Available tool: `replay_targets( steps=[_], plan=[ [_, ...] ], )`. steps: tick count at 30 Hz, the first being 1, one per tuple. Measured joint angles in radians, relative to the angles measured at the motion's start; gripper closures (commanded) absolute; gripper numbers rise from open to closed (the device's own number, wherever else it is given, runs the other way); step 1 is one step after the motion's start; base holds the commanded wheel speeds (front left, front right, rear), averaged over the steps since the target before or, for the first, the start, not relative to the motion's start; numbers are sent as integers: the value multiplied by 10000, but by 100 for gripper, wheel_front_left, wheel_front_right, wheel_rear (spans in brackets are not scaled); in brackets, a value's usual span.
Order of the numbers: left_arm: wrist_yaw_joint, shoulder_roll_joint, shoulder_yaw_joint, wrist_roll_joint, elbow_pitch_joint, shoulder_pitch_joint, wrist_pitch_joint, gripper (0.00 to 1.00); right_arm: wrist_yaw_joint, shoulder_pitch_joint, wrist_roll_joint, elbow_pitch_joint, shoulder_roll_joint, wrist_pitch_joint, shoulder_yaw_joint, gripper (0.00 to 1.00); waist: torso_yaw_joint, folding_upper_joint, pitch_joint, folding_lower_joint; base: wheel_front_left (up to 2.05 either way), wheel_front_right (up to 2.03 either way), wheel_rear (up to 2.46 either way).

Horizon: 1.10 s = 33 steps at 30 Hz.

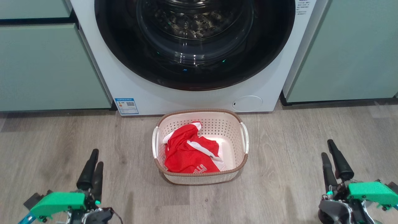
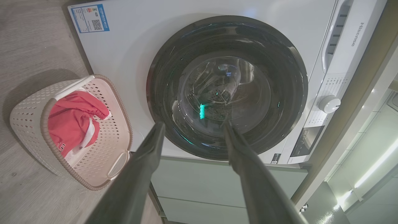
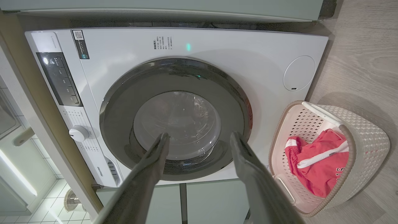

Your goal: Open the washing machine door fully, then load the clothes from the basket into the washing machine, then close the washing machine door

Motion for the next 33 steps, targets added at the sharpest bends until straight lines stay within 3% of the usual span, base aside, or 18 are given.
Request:
replay_targets(
  steps=[19,26,33],
  plan=[
    [0,65,-161,376,-316,-94,-527,0,0,-208,-552,-173,-36,-529,368,0,32,0,20,0,0,0,0],
    [0,247,-349,1310,-489,-296,-754,0,0,-255,-1465,-324,-205,-794,506,0,111,0,37,2,0,0,0],
    [-2,251,-253,2777,-849,-451,-947,0,0,-565,-3152,-594,-245,-974,462,0,172,0,43,2,0,0,0]
  ],
)
